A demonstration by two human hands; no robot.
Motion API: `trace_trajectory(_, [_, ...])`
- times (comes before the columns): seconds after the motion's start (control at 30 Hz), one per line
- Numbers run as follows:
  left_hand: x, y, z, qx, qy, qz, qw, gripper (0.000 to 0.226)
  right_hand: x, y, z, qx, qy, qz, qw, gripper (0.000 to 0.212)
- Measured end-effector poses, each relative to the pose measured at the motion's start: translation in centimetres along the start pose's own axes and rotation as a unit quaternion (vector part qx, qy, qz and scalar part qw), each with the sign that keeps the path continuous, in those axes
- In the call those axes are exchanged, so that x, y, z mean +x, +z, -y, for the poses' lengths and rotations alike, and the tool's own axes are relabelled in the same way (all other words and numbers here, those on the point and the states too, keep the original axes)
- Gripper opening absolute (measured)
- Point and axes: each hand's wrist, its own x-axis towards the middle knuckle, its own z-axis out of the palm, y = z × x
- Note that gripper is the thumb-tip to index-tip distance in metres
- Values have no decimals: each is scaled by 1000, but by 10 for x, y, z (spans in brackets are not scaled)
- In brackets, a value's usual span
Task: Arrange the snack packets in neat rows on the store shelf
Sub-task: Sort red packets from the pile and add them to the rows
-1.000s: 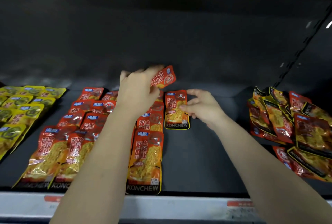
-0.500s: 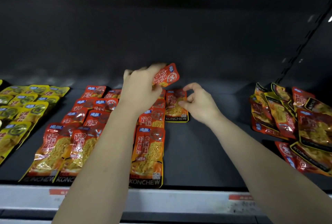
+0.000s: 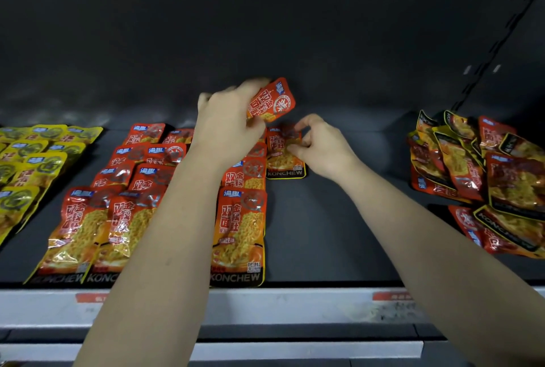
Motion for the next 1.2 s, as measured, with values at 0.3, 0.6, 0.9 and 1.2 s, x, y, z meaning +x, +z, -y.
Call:
trace_trajectory(0.3, [-2, 0, -3, -63, 14, 14, 998, 49, 2, -3, -7, -11, -5, -40, 999, 22])
trace_trajectory(0.6, [0, -5, -6, -187, -35, 7, 982, 36, 3, -21, -15, -82, 32, -4, 996, 12])
trace_trajectory(0.9, [-1, 1, -10, -401, -133, 137, 896, 63, 6, -32, -22, -130, 87, 24, 987, 20])
trace_trajectory(1.2, [-6, 9, -9, -291, -89, 305, 902, 62, 3, -31, -20, -125, 85, 25, 988, 17])
